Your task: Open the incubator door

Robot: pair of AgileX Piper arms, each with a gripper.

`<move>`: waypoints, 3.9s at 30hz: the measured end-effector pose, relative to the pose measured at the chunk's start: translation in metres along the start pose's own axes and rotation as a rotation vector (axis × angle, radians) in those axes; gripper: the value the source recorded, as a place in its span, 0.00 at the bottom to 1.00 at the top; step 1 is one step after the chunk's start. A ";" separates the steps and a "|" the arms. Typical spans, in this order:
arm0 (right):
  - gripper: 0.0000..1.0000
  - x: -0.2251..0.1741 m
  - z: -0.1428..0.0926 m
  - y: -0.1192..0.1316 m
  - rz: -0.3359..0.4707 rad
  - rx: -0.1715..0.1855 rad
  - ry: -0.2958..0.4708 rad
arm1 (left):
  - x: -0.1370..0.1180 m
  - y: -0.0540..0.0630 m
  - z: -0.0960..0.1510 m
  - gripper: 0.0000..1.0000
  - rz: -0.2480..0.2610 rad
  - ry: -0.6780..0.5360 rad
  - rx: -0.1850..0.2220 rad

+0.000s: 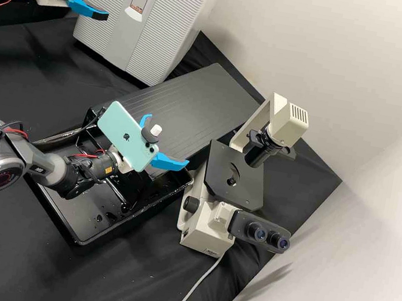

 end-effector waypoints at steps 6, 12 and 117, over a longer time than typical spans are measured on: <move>1.00 0.000 0.000 0.000 0.000 0.000 0.000 | 0.000 0.000 0.000 1.00 0.000 0.000 0.000; 1.00 0.000 0.000 0.000 0.000 0.000 0.000 | -0.003 0.002 -0.009 1.00 0.003 0.019 0.005; 1.00 0.000 0.000 0.000 0.000 0.000 0.000 | 0.004 -0.001 -0.006 0.00 0.023 0.038 -0.139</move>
